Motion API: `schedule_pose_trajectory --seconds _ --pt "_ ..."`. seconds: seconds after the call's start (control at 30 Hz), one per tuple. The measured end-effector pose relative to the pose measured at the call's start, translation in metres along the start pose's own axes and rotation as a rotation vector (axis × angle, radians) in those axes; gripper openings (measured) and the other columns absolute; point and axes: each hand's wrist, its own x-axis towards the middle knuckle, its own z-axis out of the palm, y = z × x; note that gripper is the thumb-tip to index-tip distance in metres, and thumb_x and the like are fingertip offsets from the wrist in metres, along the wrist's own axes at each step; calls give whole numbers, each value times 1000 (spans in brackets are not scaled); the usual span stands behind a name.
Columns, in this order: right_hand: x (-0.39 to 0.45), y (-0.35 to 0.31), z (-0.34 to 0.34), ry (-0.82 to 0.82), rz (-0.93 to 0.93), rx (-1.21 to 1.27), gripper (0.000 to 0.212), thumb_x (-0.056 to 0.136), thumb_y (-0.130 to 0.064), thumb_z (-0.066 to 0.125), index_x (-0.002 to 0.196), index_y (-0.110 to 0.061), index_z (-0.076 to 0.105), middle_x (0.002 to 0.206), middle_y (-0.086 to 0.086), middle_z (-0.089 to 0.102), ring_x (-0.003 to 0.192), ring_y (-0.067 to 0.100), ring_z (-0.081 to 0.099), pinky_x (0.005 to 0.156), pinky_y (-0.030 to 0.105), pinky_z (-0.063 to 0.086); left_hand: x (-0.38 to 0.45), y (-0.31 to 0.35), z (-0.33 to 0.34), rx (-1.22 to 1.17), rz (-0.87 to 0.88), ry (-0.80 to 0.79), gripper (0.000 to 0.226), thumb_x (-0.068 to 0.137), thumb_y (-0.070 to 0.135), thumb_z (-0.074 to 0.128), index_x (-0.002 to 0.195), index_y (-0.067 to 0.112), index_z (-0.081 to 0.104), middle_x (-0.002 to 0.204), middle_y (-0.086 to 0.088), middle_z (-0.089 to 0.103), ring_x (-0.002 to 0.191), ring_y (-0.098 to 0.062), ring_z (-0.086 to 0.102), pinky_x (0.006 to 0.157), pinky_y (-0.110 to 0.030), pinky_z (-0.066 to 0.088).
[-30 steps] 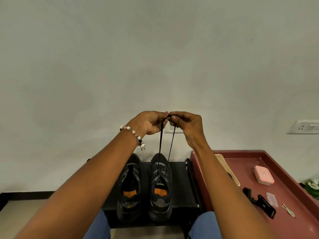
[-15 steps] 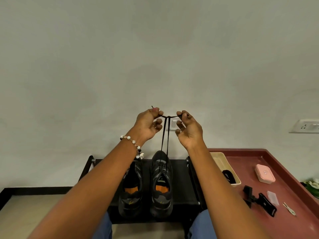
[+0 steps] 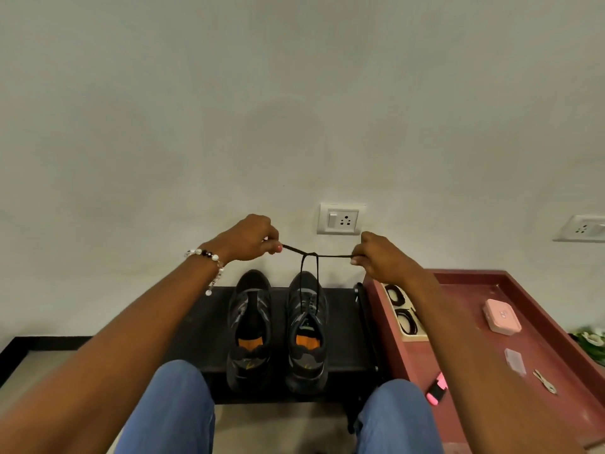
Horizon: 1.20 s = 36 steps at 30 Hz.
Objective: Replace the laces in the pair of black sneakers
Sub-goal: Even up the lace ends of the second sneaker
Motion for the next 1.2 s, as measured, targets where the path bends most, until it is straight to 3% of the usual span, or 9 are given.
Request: schedule_pose_trajectory --seconds 0.1,0.33,0.47,0.53,0.63,0.73,0.9,1.03,1.2 --pt "-10 3 8 91 113 167 21 98 -16 56 105 -7 73 85 -4 49 88 16 52 70 18 33 -9 -3 7 -587 -210 91 29 98 28 53 81 12 70 91 10 60 85 -4 52 73 -23 40" --pt "-10 -30 50 377 577 2002 11 94 -18 58 87 -14 65 97 1 66 92 17 56 82 34 44 -12 27 56 -2019 -516 275 34 101 26 45 71 13 53 109 -8 68 112 -25 61 102 -43 40" --pt "-1 -51 68 438 507 2484 23 100 -18 44 81 -17 59 107 11 70 106 26 66 103 54 34 -5 51 78 -2442 -544 502 36 103 22 40 71 11 51 74 -12 67 79 -25 66 97 -47 48" --pt "3 -55 70 510 436 2549 23 100 -20 47 82 -13 60 82 8 68 79 22 69 100 54 44 -2 54 83 -2335 -527 558 35 103 21 43 71 9 52 63 -7 57 54 -15 51 76 -38 56" --pt "3 -47 72 576 460 2157 18 97 -20 56 89 -8 66 66 2 52 57 11 47 71 35 55 -2 44 90 -1577 -433 561 29 101 13 46 77 6 61 70 -3 60 49 -6 43 54 -21 42" --pt "1 -28 78 480 361 1260 15 94 -16 61 99 -8 73 84 1 67 69 10 56 66 27 49 -3 20 92 -654 -173 482 17 94 8 58 90 7 75 82 3 68 74 -4 62 73 -15 47" --pt "0 -9 88 -14 -8 111 26 94 -24 62 111 -7 72 106 13 63 104 27 58 79 23 33 3 -3 97 143 75 -54 26 97 22 53 115 11 70 106 -10 64 104 -24 50 86 -32 42" --pt "-8 -7 100 -176 169 107 21 93 -26 63 99 -9 75 99 8 68 101 20 59 80 22 34 -8 -16 111 109 9 -182 21 96 23 55 101 13 73 98 -5 69 99 -19 52 88 -30 40" --pt "-19 -9 126 14 612 1327 17 93 -11 62 80 -11 73 84 -4 73 92 14 60 75 27 43 -23 -7 129 -1002 -415 31 23 96 9 55 79 12 71 85 2 70 84 -7 62 81 -22 47"
